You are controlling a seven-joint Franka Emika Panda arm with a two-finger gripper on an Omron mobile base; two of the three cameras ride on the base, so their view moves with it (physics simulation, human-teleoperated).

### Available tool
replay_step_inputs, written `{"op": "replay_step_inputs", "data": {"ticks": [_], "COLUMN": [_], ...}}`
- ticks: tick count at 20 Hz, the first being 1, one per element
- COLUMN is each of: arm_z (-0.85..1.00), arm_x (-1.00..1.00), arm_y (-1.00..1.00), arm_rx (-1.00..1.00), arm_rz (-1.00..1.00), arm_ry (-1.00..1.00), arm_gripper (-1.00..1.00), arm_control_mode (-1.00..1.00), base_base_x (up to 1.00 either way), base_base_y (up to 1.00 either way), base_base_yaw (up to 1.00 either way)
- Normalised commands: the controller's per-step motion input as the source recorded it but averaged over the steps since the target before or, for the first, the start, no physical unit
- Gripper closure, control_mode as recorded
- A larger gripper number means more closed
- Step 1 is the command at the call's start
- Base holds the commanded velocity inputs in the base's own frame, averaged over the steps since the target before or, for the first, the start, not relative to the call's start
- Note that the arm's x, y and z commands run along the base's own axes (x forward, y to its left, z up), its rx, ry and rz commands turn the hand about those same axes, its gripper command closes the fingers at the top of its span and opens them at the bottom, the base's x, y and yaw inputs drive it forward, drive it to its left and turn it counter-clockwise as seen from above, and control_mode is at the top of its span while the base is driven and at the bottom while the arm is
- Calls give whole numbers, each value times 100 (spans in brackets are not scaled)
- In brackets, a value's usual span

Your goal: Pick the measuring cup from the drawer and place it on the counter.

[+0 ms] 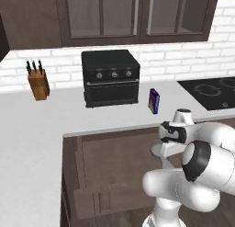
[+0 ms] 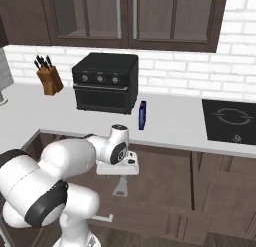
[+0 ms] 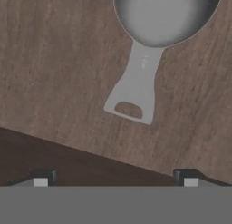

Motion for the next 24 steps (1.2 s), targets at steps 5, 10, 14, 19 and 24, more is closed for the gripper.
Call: {"op": "replay_step_inputs", "data": {"ticks": [5,10,14,19,24], "arm_z": [-19,-37,-32,-20,-25], "arm_x": [25,12,7,6,10], "arm_y": [0,0,0,0,0], "arm_rx": [3,5,5,1,1], "arm_rz": [-4,-10,-10,-5,-3], "arm_ry": [0,-3,-4,-1,-1], "arm_gripper": [-100,-100,-100,-100,-100], "arm_control_mode": [-100,-100,-100,-100,-100], "base_base_x": [0,0,0,0,0], "base_base_y": [0,0,0,0,0], "base_base_yaw": [0,0,0,0,0]}}
